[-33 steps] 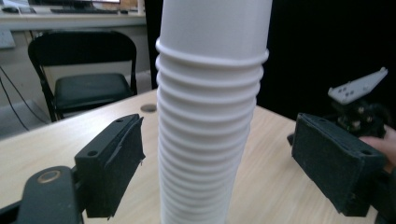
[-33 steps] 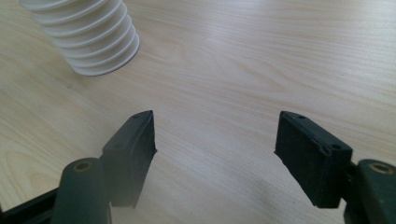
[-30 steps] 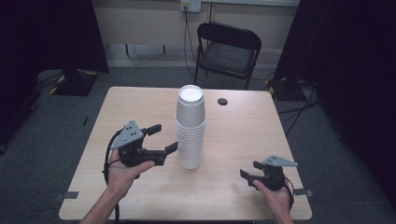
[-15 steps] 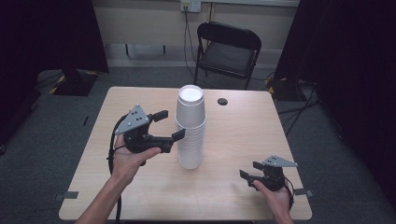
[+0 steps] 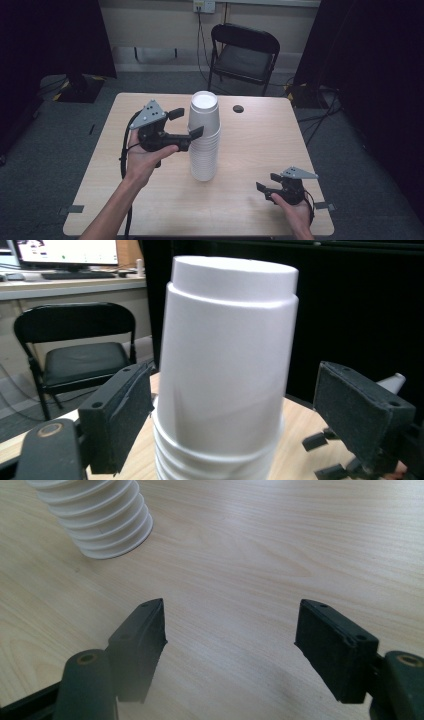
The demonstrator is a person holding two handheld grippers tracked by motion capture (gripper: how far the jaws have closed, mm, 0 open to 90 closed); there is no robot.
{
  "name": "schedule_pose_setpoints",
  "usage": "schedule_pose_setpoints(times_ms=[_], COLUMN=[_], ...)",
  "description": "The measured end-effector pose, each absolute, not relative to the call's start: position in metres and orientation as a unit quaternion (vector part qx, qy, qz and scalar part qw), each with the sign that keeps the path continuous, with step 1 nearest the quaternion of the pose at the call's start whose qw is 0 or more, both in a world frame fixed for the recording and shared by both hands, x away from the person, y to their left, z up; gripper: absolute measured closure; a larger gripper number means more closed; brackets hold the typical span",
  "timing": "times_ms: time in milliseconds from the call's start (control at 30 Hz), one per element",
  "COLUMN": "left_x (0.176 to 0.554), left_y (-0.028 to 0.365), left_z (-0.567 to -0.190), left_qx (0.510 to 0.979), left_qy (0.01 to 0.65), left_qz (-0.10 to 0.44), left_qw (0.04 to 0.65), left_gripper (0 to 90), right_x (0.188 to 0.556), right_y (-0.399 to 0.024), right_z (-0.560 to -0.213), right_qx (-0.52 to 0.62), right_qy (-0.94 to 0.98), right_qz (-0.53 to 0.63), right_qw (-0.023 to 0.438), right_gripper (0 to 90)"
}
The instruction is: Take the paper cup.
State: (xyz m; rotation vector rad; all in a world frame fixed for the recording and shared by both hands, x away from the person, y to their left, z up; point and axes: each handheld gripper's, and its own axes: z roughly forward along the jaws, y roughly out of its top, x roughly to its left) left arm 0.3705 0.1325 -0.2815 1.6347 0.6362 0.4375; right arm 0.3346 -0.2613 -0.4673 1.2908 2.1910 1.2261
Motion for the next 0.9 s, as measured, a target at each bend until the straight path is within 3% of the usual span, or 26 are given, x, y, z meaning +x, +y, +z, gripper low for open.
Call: schedule_pose_setpoints(times_ms=[200,267,400,533,900], left_x=[0.377,0.378,0.385,0.398,0.409], left_y=[0.119,0.114,0.111,0.109,0.098], left_z=[-0.271,-0.269,-0.269,-0.274,-0.277], left_qx=[0.712,0.719,0.713,0.723,0.748], left_qy=[0.268,0.265,0.278,0.285,0.283], left_qz=[0.186,0.196,0.203,0.173,0.164], left_qw=[0.622,0.611,0.611,0.606,0.578], left_gripper=[14.4,8.8,15.2,14.8,12.2], right_x=[0.335,0.336,0.336,0.336,0.336], right_y=[-0.261,-0.262,-0.263,-0.263,-0.263], right_z=[-0.468,-0.469,-0.469,-0.469,-0.469], right_qx=[0.452,0.456,0.456,0.457,0.460], right_qy=[0.767,0.763,0.761,0.761,0.757], right_qz=[0.429,0.433,0.436,0.436,0.439], right_qw=[0.156,0.149,0.152,0.150,0.147], right_gripper=[27.5,27.3,27.1,26.5,24.5])
